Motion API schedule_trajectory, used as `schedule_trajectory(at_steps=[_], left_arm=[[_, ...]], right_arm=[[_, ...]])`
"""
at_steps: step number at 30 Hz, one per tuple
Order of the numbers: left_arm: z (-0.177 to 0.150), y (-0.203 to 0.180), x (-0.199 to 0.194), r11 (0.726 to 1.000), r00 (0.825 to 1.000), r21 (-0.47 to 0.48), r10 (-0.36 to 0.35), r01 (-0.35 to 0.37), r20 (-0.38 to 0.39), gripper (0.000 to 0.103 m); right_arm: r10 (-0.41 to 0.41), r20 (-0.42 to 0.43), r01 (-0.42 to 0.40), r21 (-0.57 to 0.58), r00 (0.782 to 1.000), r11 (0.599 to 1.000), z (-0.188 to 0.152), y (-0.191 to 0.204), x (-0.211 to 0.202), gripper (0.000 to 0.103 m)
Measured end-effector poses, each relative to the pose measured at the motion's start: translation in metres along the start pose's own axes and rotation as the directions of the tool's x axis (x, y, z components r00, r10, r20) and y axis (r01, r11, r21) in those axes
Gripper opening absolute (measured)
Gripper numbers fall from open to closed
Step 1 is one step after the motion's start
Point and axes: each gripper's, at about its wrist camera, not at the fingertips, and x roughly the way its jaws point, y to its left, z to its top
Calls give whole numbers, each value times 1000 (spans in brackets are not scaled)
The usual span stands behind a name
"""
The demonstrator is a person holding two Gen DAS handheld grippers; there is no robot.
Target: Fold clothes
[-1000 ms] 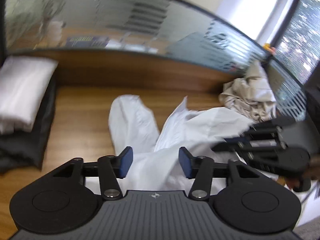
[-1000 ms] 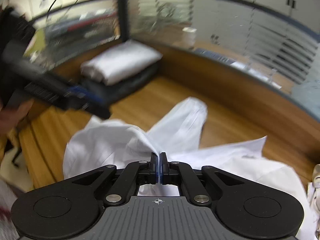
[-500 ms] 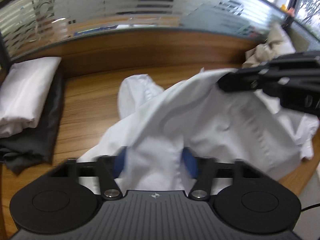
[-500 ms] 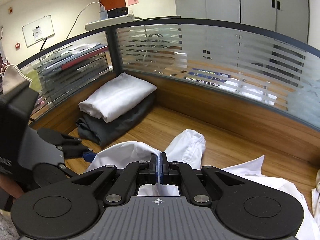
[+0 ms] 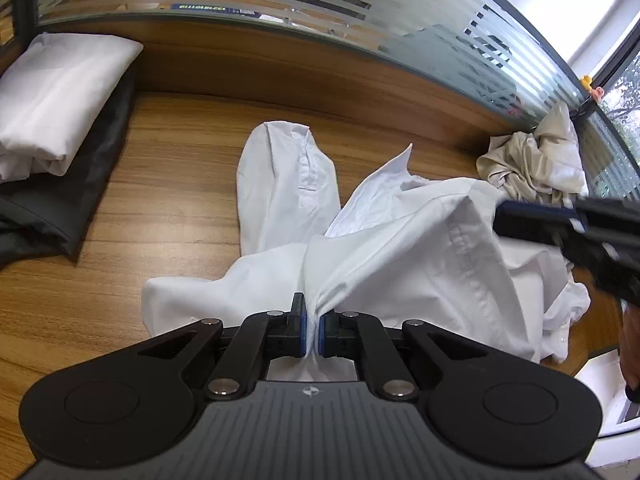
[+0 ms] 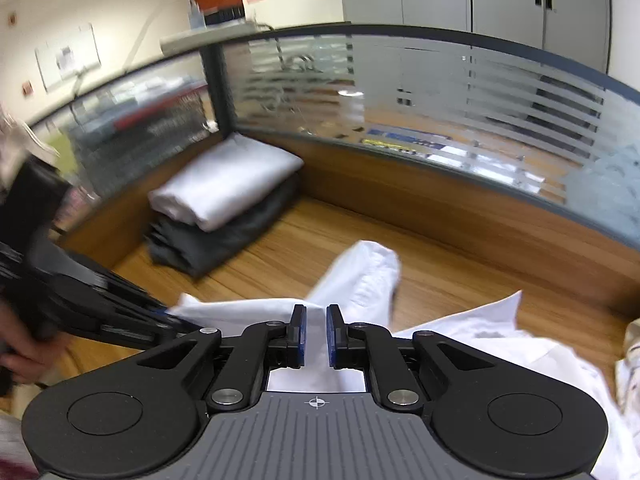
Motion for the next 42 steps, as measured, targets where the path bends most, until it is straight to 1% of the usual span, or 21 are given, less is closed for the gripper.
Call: schedule_trajectory(at_steps=[3, 4, 7, 10, 11, 12, 15, 20, 21, 22, 23, 24, 25, 26, 27, 29, 31, 33, 36, 39, 42], left_arm=[[3, -3, 0, 1000, 1000, 5, -7, 7, 0, 6], [3, -3, 0, 1000, 1000, 7, -7, 7, 0, 6], [2, -5, -1, 1000, 1000, 8, -9, 9, 0, 6], [2, -5, -2, 1000, 1000, 8, -13, 13, -2, 6], [2, -4, -2, 1000, 1000, 8, -16, 16, -5, 6], [1, -4, -2, 1000, 1000, 8, -18, 18, -6, 6], [1, -4, -1, 1000, 1000, 9, -22, 22, -9, 6], [2, -3, 1, 1000, 1000, 9, -30, 30, 1, 6], [2, -3, 2, 1000, 1000, 6, -30, 30, 5, 6], [3, -1, 3, 1000, 999, 1, -32, 32, 6, 6], [5, 1, 4, 999, 999, -3, -41, 41, 4, 7], [6, 2, 3, 998, 998, -4, -55, 55, 5, 13], [7, 3, 0, 998, 998, 0, -62, 62, 14, 19], [7, 4, -3, 998, 997, 4, -69, 69, 24, 38], [6, 4, -8, 997, 996, 19, -76, 76, 37, 61], [3, 4, -17, 993, 993, 62, -101, 97, 55, 79], [-2, 4, -24, 985, 988, 103, -144, 137, 59, 84], [-9, 4, -27, 977, 983, 128, -177, 170, 44, 88], [-19, 1, -18, 976, 987, 147, -160, 158, 1, 90], [-31, -4, -2, 973, 988, 171, -153, 152, -10, 91], [-40, -14, 26, 978, 994, 178, -102, 105, -29, 91]], right_arm=[[111, -39, -111, 20, 993, 994, -5, 3, 0, 12], [128, -63, -128, 9, 990, 992, -8, 7, 5, 12], [140, -137, -151, -69, 981, 986, -19, 23, 26, 12], [137, -198, -167, -140, 971, 976, -29, 38, 48, 13], [131, -212, -168, -167, 968, 972, -33, 43, 55, 16], [119, -224, -165, -197, 967, 966, -36, 47, 62, 21], [55, -239, -129, -309, 970, 942, -46, 58, 78, 32], [12, -262, -124, -416, 965, 901, -56, 65, 99, 37], [7, -264, -125, -432, 964, 893, -58, 66, 104, 36], [1, -269, -124, -443, 963, 888, -60, 66, 109, 33], [-7, -279, -122, -441, 960, 889, -60, 66, 113, 12], [-9, -290, -121, -430, 957, 895, -60, 64, 115, 7], [-4, -291, -121, -412, 957, 903, -58, 62, 114, 7], [-1, -283, -115, -392, 959, 913, -56, 59, 110, 6], [-2, -272, -103, -370, 962, 923, -53, 55, 105, 5], [1, -252, -80, -304, 968, 949, -45, 43, 93, 5], [7, -237, -62, -225, 972, 972, -36, 27, 81, 5], [14, -229, -50, -150, 973, 987, -30, 11, 69, 5], [35, -223, -46, -46, 974, 998, -21, -13, 53, 5], [60, -205, -54, 31, 977, 998, -12, -27, 36, 4], [96, -177, -80, 96, 980, 992, -4, -41, 18, 4]])
